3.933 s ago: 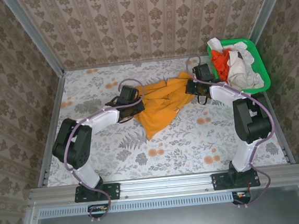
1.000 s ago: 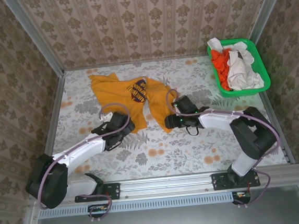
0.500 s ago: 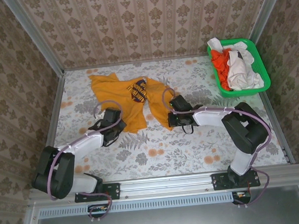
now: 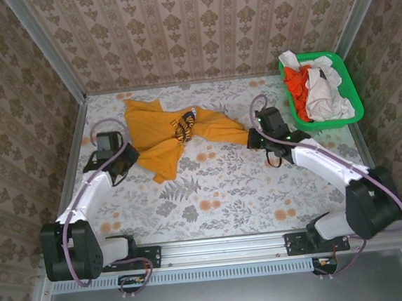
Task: Fold and stack the t-shirts
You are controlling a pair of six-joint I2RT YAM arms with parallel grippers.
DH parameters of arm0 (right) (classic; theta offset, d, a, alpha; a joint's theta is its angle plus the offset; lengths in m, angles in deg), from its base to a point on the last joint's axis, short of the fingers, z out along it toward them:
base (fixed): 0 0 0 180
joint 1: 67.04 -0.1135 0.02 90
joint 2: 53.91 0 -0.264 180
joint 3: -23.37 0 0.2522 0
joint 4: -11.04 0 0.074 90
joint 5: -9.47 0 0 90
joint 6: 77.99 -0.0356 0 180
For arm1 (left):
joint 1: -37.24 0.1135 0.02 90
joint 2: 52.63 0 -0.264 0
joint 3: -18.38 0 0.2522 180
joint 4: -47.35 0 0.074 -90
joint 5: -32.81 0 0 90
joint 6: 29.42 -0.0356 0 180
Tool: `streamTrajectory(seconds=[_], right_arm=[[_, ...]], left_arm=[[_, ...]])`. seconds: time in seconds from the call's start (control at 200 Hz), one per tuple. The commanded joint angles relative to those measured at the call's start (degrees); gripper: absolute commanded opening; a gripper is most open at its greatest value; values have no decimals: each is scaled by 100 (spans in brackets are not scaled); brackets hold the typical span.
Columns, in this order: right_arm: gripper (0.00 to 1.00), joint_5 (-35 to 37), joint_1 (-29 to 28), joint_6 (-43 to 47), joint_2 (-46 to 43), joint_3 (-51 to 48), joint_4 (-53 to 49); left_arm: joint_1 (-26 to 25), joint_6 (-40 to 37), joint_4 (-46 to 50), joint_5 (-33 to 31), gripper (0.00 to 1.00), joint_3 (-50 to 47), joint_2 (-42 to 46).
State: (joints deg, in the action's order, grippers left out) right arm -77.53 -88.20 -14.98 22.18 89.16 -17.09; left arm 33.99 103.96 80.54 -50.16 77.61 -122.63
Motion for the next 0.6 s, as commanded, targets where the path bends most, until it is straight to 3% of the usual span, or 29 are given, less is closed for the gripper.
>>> streamTrajectory(seconds=[0.0, 0.14, 0.26, 0.595], right_arm=[[0, 340, 194, 129, -782, -61, -461], [0, 98, 342, 514, -1688, 41, -558], [0, -87, 408, 829, -1898, 288, -820], [0, -59, 556, 807, -442, 69, -207]], left_arm=[[350, -793, 1000, 571, 0, 433, 220], [748, -1024, 1503, 694, 0, 805, 672], [856, -1212, 1651, 724, 0, 1128, 752], [767, -1323, 1079, 916, 0, 1340, -748]])
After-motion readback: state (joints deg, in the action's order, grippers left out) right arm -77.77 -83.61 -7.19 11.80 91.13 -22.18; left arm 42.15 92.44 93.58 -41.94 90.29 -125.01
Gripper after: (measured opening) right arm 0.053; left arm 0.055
